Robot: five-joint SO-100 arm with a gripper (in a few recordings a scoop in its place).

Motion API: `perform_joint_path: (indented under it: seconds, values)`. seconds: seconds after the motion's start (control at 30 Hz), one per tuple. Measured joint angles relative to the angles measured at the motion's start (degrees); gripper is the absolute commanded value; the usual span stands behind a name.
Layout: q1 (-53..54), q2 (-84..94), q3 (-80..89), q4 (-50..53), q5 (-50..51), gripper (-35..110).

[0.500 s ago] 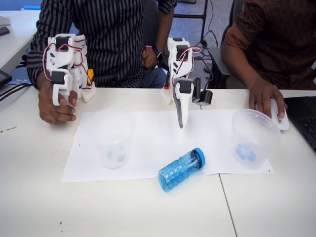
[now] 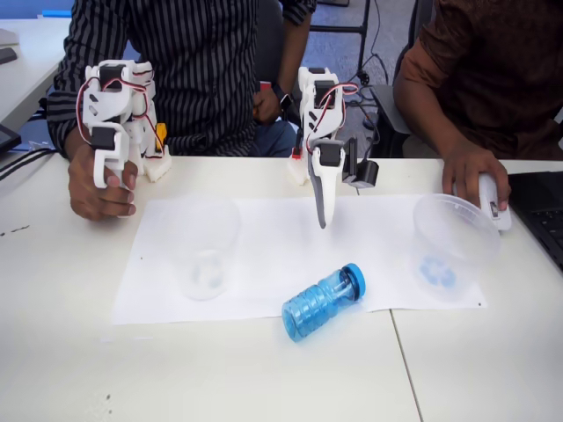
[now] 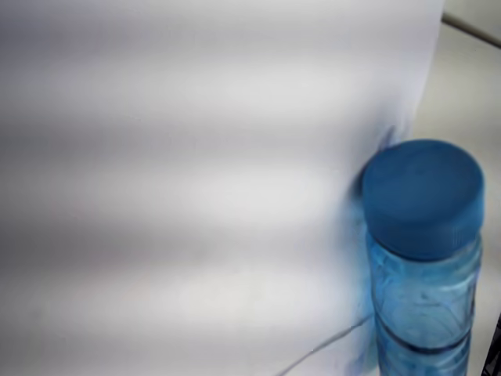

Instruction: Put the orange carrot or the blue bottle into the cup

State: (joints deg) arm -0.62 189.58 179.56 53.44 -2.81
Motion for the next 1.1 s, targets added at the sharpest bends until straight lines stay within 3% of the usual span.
perform_joint_path:
  seconds: [0.6,1.1]
  values:
    - [5.10,-0.79,-16.26,7.38,-2.99,21]
    - [21.62,-35.95,-49.31,7.56,-7.03,34]
